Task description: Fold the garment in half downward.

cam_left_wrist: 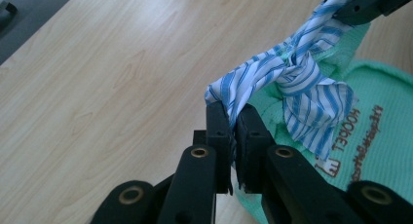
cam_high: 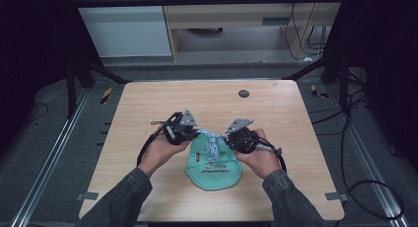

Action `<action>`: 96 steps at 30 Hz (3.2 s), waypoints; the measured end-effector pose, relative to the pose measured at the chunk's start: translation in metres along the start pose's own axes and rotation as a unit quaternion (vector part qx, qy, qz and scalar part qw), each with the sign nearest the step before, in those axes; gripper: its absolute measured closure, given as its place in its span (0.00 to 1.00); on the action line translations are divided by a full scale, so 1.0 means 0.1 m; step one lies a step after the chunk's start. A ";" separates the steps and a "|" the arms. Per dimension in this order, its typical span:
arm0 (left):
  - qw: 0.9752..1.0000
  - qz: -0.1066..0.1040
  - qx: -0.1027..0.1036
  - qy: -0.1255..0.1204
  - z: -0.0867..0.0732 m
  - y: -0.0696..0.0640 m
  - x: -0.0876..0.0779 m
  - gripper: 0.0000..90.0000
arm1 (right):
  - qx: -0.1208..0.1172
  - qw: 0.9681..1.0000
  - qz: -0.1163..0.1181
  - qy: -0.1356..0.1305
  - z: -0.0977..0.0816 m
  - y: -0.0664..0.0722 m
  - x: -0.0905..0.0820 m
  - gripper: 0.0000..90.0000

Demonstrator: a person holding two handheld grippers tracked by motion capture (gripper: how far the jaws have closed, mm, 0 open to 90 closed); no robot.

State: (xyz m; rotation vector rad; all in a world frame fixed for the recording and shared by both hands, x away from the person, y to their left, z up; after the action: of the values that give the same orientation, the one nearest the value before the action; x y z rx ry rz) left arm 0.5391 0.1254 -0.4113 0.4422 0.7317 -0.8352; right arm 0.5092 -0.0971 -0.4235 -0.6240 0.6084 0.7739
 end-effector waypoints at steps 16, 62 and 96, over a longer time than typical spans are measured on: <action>1.000 -0.025 -0.003 0.006 -0.22 -0.22 -0.09 0.95 | -0.010 1.000 0.019 0.000 -0.13 0.15 -0.06 0.88; 0.998 -0.061 -0.022 0.016 -0.57 -0.42 -0.03 0.94 | -0.027 0.998 0.050 0.015 -0.29 0.36 -0.13 0.87; 0.997 -0.070 -0.019 0.008 -0.73 -0.47 -0.06 0.89 | -0.013 0.998 0.067 0.008 -0.44 0.56 -0.13 0.86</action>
State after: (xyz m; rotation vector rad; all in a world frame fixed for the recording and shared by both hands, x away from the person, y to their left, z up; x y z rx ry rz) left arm 0.4697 0.1451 -0.4600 0.3664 0.7987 -0.9479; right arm 0.4465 -0.1028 -0.4595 -0.6183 0.6608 0.9035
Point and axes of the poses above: each handheld gripper's, and its own axes: x roughly forward along the jaws, z roughly out of its top, y roughly to its left, the point moved 1 cm from there along x, roughly forward along the jaws, and after that the axes turned 9 degrees about -x, right-handed, at the moved point
